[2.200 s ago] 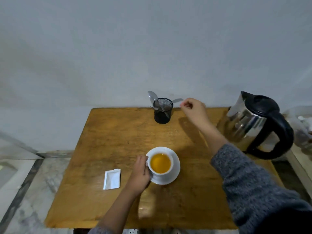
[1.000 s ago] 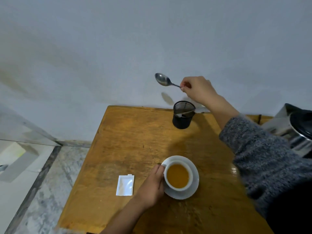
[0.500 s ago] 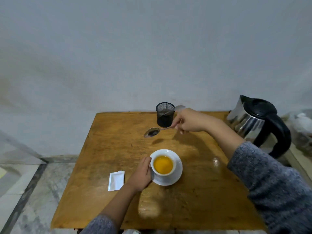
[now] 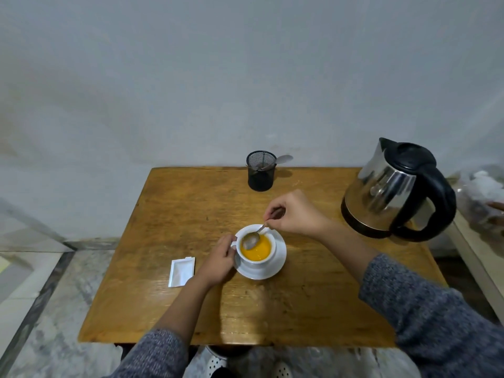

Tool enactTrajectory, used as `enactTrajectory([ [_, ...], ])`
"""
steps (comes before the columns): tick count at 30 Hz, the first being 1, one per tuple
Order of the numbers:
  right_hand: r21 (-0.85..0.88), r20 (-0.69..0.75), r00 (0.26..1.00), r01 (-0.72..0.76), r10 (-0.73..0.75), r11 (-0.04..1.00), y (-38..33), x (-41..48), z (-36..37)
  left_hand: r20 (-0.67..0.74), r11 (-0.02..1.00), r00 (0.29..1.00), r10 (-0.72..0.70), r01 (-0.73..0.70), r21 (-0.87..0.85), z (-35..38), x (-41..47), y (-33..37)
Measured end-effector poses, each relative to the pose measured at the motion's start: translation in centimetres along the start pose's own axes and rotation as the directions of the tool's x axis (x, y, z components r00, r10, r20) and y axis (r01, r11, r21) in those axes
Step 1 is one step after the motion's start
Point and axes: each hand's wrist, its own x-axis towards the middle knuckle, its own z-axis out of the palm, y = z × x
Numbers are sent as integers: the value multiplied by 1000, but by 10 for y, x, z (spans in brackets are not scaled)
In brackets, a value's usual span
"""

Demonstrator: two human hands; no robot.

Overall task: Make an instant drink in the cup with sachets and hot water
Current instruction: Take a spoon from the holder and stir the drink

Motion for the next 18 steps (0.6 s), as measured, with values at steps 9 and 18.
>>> enactTrajectory([
  [9,-209,205,964,214,-171,954,-4,2,28,-23,1000,1000,-21,21,-23,3,-1,1],
  [18,-282,294,954,137,-50,950,-2,6,25,-34,1000,999,-2,2,-18,4,-2,1],
])
